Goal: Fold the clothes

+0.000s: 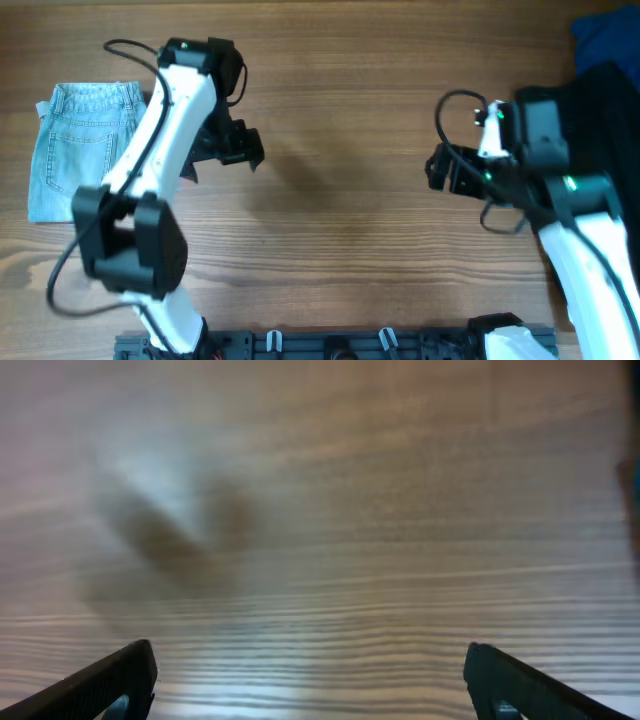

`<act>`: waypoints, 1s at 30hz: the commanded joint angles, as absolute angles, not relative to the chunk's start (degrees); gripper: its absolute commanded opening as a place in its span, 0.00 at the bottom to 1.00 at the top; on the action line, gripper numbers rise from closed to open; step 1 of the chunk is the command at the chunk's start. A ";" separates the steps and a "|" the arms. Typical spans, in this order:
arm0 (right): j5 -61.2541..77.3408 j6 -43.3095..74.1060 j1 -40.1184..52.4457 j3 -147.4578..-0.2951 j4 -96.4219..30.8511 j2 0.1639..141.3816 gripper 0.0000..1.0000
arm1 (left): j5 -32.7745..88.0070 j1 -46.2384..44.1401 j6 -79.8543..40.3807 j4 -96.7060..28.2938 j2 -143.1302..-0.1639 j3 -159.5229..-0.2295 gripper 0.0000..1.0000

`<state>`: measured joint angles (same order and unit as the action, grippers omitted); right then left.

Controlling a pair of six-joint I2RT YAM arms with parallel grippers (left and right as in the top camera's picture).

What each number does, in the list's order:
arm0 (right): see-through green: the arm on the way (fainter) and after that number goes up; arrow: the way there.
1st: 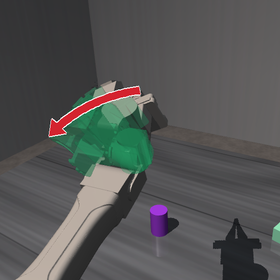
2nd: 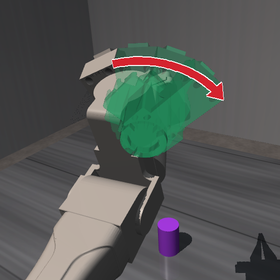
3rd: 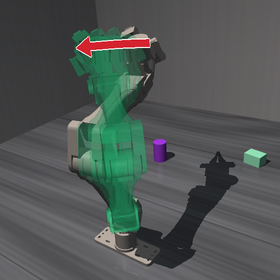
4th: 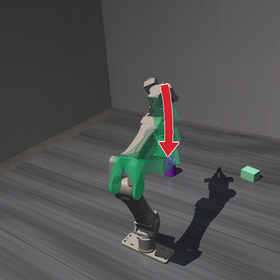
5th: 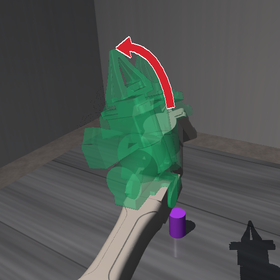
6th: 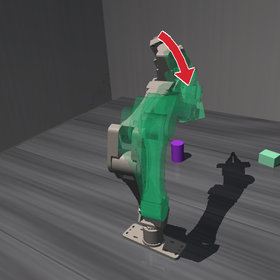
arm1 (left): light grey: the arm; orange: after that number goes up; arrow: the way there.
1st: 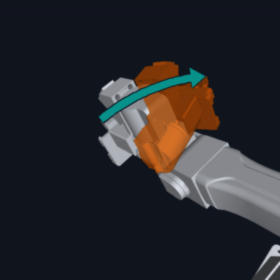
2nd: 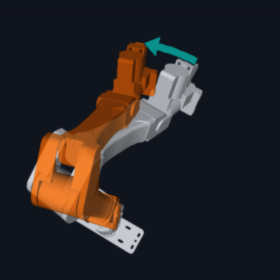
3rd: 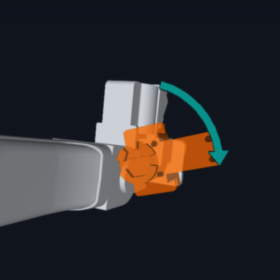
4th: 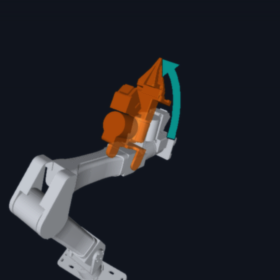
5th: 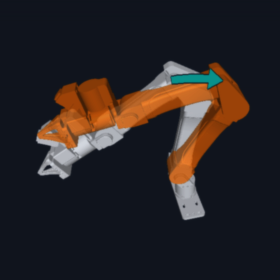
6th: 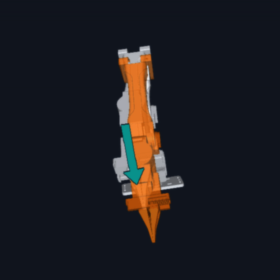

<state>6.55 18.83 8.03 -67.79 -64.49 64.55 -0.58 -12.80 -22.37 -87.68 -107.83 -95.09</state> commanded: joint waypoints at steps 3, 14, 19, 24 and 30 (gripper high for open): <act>1.39 19.42 8.01 -62.41 -61.06 45.80 1.00 | 0.34 -19.97 -21.41 -72.79 -82.83 -82.15 1.00; -7.07 13.72 8.01 -56.31 -49.30 26.02 1.00 | -18.17 -25.23 -21.43 -42.15 -45.93 -55.44 1.00; -7.07 13.69 8.01 -56.21 -52.03 26.13 1.00 | -18.94 -25.23 -21.43 -44.29 -42.41 -54.96 1.00; -7.09 13.72 8.01 -56.21 -55.29 26.13 1.00 | -18.94 -25.23 -21.43 -44.82 -42.44 -54.96 1.00; -7.09 13.67 8.01 -56.21 -58.28 26.13 1.00 | -18.94 -25.23 -21.43 -44.82 -42.44 -54.96 1.00</act>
<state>-5.82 14.81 8.03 -56.49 -57.76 26.13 -17.76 -25.04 -21.76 -44.77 -42.78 -55.31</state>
